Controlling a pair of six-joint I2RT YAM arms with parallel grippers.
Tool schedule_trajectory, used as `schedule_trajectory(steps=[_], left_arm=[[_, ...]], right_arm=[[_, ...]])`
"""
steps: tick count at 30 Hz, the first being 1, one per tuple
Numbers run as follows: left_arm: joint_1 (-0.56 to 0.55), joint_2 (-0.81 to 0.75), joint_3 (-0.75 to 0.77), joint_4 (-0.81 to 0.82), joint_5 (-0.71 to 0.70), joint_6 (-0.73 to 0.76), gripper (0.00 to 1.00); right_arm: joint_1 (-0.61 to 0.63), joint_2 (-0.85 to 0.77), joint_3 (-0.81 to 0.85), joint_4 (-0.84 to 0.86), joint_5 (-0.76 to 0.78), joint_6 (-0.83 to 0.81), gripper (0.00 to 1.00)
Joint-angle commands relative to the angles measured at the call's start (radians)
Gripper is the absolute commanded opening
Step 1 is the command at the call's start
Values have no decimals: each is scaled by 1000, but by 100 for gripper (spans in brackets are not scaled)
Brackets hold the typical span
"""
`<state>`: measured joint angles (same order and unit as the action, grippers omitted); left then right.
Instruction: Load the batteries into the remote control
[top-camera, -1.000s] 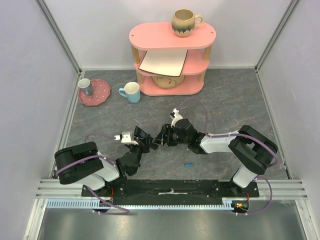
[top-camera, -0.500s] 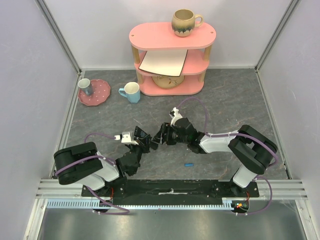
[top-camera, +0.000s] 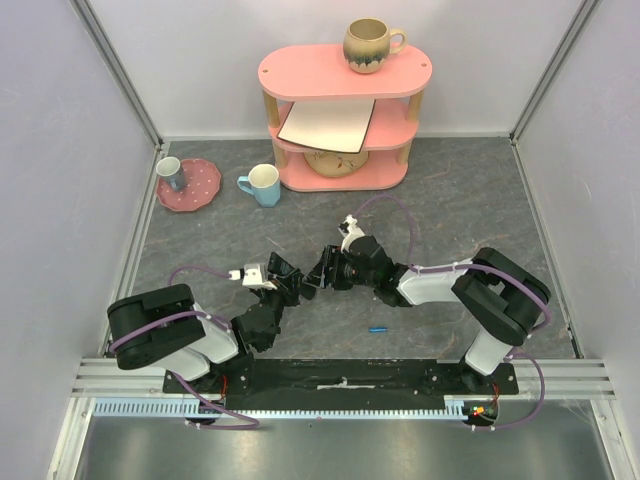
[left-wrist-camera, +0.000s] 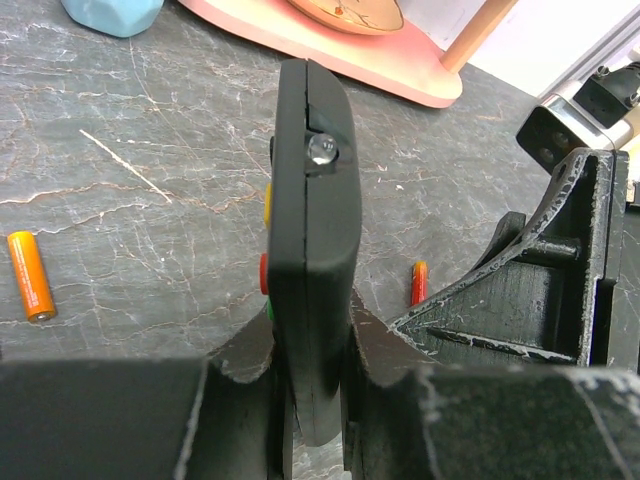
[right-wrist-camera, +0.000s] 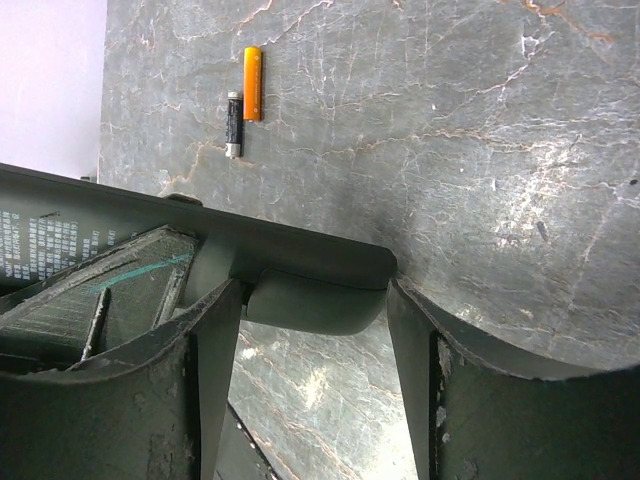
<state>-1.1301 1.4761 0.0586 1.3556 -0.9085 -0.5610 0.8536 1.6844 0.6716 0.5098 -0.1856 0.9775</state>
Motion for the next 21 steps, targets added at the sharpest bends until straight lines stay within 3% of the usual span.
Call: schedule_trajectory(steps=[1, 21], left_arm=[[-8, -13, -25, 4, -13, 46, 2], [-7, -16, -22, 7, -18, 53, 2]], right_arm=[[4, 24, 26, 22, 5, -2, 67], [4, 72, 31, -51, 3, -16, 56]])
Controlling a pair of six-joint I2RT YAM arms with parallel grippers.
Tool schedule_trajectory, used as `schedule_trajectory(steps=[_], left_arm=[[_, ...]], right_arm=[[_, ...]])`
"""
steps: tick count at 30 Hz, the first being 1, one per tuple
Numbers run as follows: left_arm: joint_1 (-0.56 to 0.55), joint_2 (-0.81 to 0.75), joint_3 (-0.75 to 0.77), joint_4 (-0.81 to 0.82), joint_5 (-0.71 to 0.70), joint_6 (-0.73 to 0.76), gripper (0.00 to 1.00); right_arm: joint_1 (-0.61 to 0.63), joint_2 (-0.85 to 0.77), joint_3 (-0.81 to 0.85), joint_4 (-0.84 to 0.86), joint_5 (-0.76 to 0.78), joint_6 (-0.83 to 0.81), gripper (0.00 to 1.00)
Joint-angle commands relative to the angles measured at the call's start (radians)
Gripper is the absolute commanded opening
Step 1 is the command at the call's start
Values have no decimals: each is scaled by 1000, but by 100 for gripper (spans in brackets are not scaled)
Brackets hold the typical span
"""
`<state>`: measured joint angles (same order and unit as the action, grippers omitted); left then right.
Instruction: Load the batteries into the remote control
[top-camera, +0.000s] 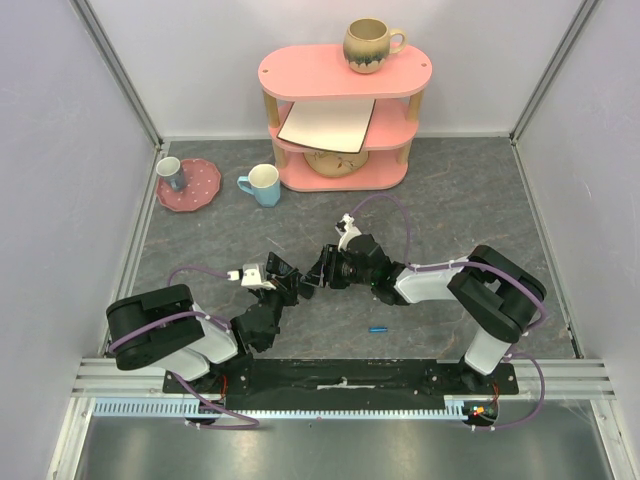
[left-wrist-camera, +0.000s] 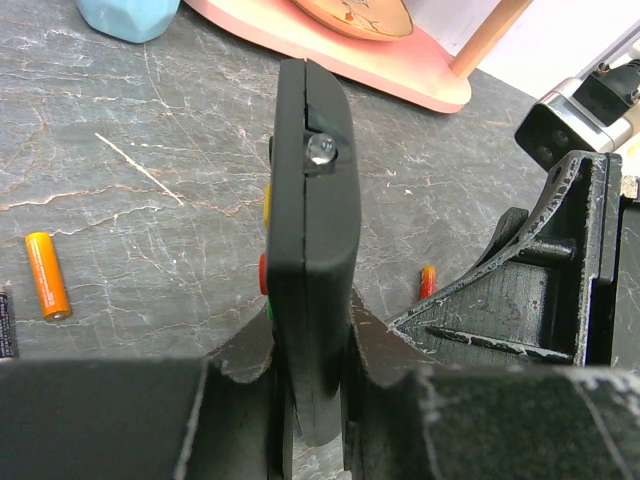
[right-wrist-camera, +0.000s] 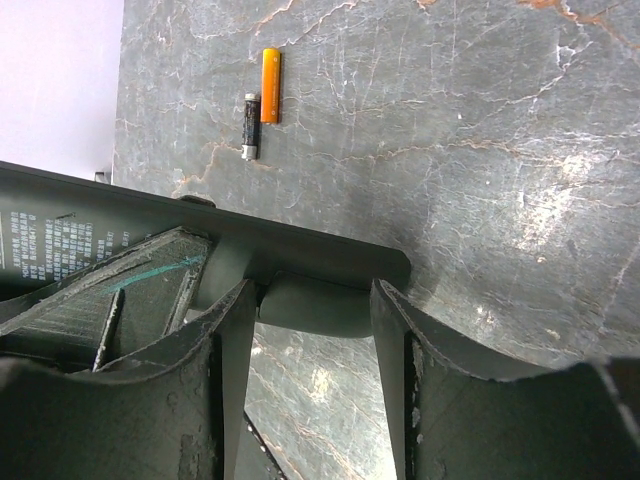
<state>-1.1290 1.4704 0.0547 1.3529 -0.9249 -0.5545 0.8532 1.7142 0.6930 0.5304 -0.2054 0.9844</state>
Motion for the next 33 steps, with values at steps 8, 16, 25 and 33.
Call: schedule_trajectory(steps=[8, 16, 25, 33], left_arm=[[-8, -12, -16, 9, -8, 54, 2], [-8, -12, -16, 11, -12, 57, 2], [-9, -9, -16, 11, -18, 59, 2], [-8, -4, -13, 11, -32, 64, 2]], right_arm=[[4, 45, 3, -96, 26, -30, 54], [4, 38, -4, -113, 34, -33, 53], [4, 28, -15, -121, 40, -35, 52], [4, 10, -23, -129, 46, -38, 50]])
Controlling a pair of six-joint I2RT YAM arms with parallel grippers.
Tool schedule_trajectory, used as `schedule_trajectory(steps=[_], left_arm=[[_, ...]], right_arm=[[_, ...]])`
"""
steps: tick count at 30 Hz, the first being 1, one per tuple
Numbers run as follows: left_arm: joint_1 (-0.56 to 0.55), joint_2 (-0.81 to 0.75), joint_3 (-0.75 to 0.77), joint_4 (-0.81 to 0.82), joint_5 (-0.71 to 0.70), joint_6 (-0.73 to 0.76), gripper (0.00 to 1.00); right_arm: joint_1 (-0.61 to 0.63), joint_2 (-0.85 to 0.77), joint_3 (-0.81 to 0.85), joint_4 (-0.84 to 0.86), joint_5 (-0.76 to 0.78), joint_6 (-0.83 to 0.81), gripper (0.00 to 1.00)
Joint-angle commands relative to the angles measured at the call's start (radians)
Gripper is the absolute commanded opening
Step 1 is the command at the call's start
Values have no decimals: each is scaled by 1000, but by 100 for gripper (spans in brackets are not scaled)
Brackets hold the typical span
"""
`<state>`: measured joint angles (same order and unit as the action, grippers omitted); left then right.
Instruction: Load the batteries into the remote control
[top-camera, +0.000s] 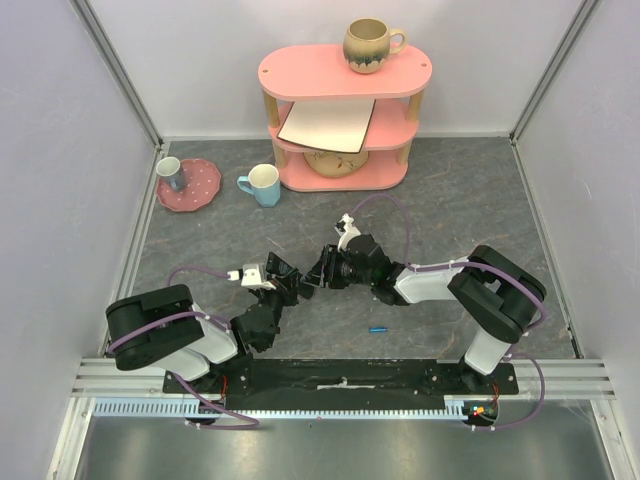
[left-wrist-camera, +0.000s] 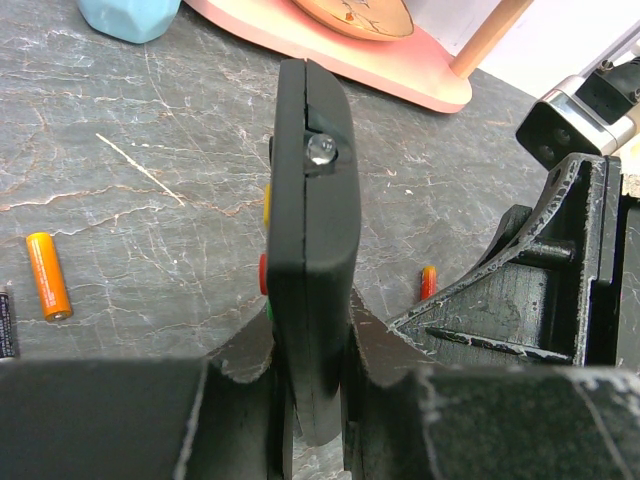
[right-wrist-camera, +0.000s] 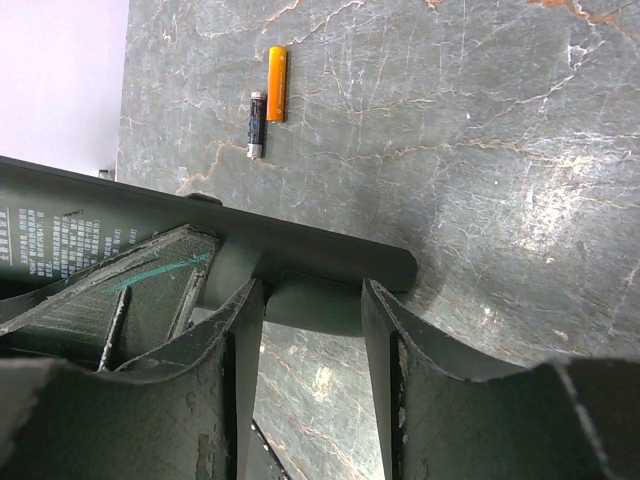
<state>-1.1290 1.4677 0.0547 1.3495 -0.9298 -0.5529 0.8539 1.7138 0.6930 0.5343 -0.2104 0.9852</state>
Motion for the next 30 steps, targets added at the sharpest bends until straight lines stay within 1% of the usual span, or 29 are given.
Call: schedule_trajectory(steps=[1, 8, 24, 30], left_arm=[[-8, 0, -13, 14, -27, 65, 2], [-8, -3, -13, 14, -33, 67, 2], [-8, -3, -13, 8, -35, 68, 2], [-8, -4, -13, 4, -35, 64, 2]], right_arm=[[4, 10, -23, -134, 51, -37, 50], [4, -3, -26, -143, 55, -40, 47], [4, -36, -24, -160, 62, -42, 47], [-1, -60, -32, -162, 71, -42, 49]])
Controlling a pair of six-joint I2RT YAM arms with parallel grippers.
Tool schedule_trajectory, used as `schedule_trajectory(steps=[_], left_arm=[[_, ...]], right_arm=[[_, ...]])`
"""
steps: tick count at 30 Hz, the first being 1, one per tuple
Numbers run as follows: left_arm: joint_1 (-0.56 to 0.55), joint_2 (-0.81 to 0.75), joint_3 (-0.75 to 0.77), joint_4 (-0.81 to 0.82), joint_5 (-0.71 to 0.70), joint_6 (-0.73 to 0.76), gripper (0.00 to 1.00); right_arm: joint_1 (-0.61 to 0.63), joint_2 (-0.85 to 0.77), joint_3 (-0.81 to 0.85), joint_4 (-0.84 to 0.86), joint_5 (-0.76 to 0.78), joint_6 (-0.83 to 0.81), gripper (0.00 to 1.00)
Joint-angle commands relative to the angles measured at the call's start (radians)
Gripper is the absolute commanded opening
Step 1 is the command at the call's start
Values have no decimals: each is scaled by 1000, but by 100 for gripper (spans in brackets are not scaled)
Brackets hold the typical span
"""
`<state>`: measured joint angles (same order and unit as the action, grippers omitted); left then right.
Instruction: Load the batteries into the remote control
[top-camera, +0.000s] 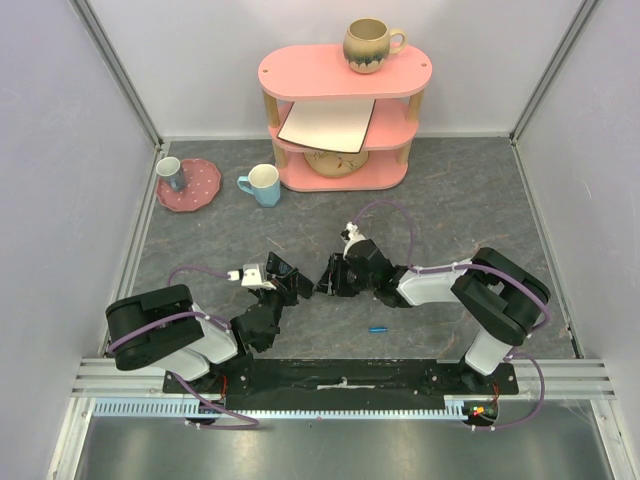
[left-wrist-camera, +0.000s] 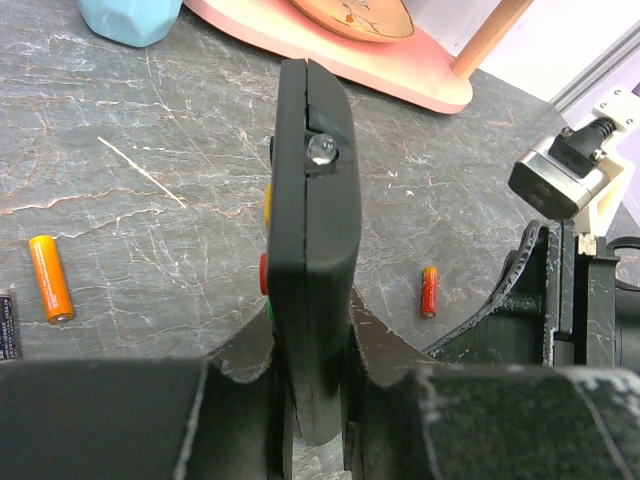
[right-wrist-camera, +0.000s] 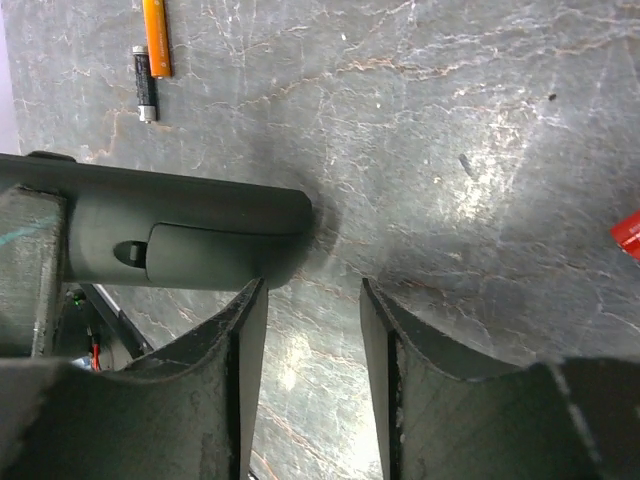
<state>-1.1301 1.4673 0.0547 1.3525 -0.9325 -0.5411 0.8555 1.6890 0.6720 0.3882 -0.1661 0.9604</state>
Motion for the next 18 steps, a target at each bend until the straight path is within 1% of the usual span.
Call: schedule_trajectory(steps=[1, 2, 3, 4, 6, 7, 10, 18], left_arm=[[-7, -4, -13, -1, -32, 50, 2], [-7, -7, -13, -4, -29, 49, 2], [-7, -7, -12, -7, -28, 47, 2], [-7, -5, -12, -7, -26, 46, 2], [-7, -4, -12, -9, -23, 44, 2], [-7, -2, -12, -7, -20, 41, 2], [-8, -5, -13, -7, -15, 40, 2], [-7, -13, -15, -12, -12, 40, 2]], right_arm=[[-3, -52, -28, 1, 24, -12, 51], [-4, -61, -38, 56, 20, -5, 53], [-3, -68, -48, 84, 13, 12, 59], [-6, -81, -69, 153, 5, 21, 61], [-7, -89, -84, 207, -9, 52, 66], [-10, -91, -92, 256, -15, 61, 67], [-15, -68, -78, 302, -39, 80, 68], [-15, -17, -9, 259, -61, 60, 68]])
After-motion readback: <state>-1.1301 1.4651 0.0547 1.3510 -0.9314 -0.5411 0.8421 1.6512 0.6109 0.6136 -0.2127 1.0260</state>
